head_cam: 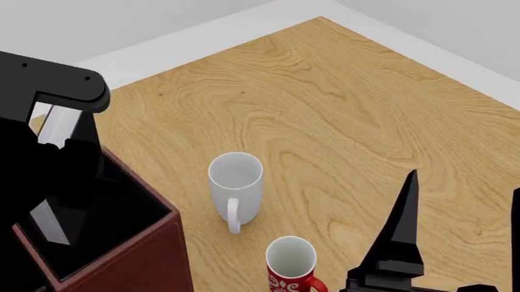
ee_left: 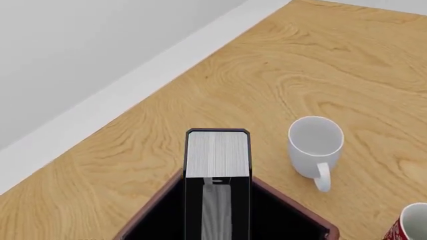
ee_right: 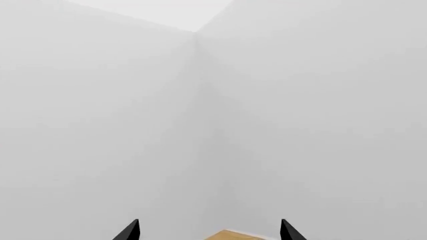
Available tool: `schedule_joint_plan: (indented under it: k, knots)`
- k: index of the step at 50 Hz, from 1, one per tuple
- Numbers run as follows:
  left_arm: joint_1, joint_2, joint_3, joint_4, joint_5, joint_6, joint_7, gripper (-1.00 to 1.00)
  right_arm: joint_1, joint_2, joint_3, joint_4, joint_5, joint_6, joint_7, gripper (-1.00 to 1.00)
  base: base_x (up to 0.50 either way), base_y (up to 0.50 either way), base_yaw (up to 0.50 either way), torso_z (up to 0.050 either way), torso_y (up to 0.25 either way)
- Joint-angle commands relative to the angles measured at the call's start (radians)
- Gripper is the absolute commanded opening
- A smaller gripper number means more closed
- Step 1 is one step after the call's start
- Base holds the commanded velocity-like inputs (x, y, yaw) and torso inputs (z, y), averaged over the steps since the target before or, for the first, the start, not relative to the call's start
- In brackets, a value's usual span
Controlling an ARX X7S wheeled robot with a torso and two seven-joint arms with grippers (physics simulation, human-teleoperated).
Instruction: Pick up the book and place it in the right compartment of the caddy.
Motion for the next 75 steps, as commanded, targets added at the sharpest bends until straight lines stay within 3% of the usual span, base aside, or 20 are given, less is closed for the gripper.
schedule_joint_plan:
  k: [1,75]
  knots:
    - [0.016,0.004,0.001,-0.027,0.047,0.032,0.016,-1.00,0.001,0.003,-0.003,0.004,0.002,-0.003,0.001,1.00,0.00,0.00,0.00,0.000,0.000]
    - [0.184,0.067,0.091,-0.213,0.276,0.126,0.159,-1.00,0.015,0.021,-0.025,0.021,0.007,-0.010,0.017,1.00,0.00,0.00,0.00,0.000,0.001]
